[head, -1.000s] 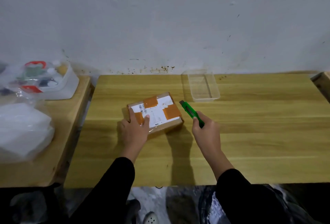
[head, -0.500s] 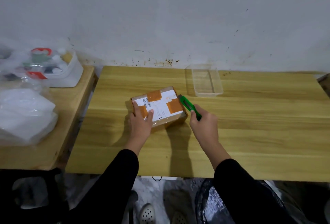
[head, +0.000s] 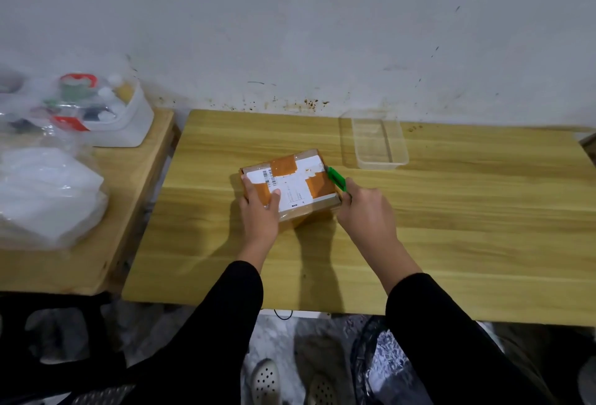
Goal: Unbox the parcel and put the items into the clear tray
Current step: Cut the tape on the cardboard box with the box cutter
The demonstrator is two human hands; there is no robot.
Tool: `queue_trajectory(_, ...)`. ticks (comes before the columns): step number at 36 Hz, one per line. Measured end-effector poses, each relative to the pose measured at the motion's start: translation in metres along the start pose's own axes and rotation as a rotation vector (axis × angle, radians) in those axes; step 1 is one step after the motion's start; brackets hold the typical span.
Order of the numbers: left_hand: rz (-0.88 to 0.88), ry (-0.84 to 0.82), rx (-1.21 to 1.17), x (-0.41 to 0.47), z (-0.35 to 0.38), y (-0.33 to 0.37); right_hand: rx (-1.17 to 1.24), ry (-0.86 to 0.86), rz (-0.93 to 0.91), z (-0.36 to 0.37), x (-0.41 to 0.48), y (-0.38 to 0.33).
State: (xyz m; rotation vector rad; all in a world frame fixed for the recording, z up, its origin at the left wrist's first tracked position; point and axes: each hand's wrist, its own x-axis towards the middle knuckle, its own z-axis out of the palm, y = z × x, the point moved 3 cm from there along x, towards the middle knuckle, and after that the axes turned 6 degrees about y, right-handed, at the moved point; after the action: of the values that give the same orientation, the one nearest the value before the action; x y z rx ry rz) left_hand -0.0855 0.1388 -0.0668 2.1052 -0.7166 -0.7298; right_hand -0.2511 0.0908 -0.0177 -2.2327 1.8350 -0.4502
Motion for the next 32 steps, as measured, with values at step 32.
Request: queue_trajectory(32, 0.122, -0.013, -0.050, -0.009, -0.011, -0.018, 0.508, 0.214, 0.297, -0.004, -0.063, 0.046)
